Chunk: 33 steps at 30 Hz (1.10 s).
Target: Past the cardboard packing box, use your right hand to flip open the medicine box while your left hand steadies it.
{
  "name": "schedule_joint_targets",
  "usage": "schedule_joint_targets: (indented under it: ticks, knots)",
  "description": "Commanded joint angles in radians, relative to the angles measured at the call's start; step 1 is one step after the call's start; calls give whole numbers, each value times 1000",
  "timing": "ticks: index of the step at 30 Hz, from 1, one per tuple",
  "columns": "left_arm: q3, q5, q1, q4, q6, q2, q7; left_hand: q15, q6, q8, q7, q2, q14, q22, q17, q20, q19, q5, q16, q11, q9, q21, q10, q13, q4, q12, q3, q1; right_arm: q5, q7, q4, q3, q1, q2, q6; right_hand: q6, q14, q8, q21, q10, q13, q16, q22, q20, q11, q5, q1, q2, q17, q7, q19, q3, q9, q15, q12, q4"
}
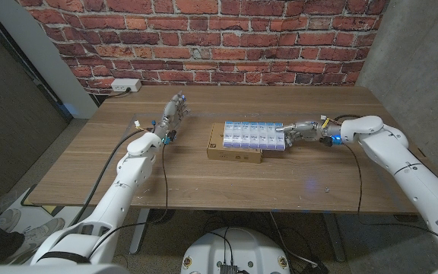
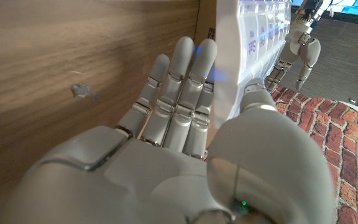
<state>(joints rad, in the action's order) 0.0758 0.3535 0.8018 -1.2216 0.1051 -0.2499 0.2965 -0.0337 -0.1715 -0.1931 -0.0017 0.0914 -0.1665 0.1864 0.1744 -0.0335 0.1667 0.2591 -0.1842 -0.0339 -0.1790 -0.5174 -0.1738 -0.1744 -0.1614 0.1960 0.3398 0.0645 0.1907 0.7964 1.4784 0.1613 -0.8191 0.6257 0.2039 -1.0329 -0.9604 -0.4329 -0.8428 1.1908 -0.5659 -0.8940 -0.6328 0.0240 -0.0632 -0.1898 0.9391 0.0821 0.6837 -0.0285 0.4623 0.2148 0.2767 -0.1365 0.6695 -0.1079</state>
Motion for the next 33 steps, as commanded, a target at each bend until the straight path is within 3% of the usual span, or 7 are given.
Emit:
schedule_joint_targets:
  ticks: [1,12,18,27,30,31,33]
  knots:
    - [8,6,-2,-2,-6,-3,8,0,-176,4,0,41,-194,3,3,-10,121,4,2,6,-4,0,-203,-5,4,-1,-1,0,66,-74,-50,-88,-64,-83,-156,-26,-4,-10,-14,-1,-11,-15,-6,13,-5,3,125,109,8,16,2,49,9,-66,8,-37]
    - [11,4,-10,7,-5,-5,19,1,-175,3,-3,31,-186,3,3,-13,114,3,-1,5,-4,0,-193,-5,8,3,-5,2,110,-102,-97,-124,-79,-137,-237,-31,-10,-17,-42,6,-16,-31,-11,23,-6,7,139,105,7,13,1,55,20,-75,14,-31]
    - [14,1,-16,11,-3,-7,28,10,-168,2,-6,-2,-168,0,1,-10,109,-1,-3,12,-3,3,-173,-5,29,9,-15,17,120,-117,-115,-134,-78,-160,-268,-36,-19,-21,-62,11,-20,-40,-13,29,-7,7,149,104,7,13,6,60,25,-79,18,-29]
    - [24,-15,-24,13,1,-15,35,14,-166,1,-3,-20,-159,-1,0,-2,101,-3,-4,14,-3,4,-162,-5,43,11,-20,30,132,-188,-116,-163,-100,-207,-312,-38,-23,-25,-82,15,-26,-45,-15,38,-7,7,158,100,24,6,10,70,32,-82,24,-30]
    - [34,-34,-26,8,10,-22,30,38,-143,-6,6,-56,-120,-2,1,38,69,-7,-10,21,-3,1,-128,-6,80,18,-27,70,138,-215,-118,-174,-109,-230,-338,-36,-25,-26,-87,15,-27,-46,-16,40,-8,7,159,99,28,5,8,73,34,-82,24,-29]
    - [37,-38,-26,6,11,-25,30,39,-138,-8,6,-59,-116,-2,1,39,69,-7,-10,22,-3,2,-122,-6,84,20,-27,75,137,-225,-115,-177,-112,-235,-343,-37,-25,-27,-90,16,-27,-46,-16,40,-9,6,160,98,30,5,9,74,35,-82,25,-29]
    - [42,-45,-25,-2,14,-28,25,52,-83,-22,10,-81,-69,0,3,62,61,-9,-18,29,-5,7,-64,-8,119,33,-30,118,133,-252,-111,-183,-119,-249,-357,-37,-25,-27,-93,17,-26,-45,-17,40,-9,6,162,97,32,5,8,76,37,-82,24,-29]
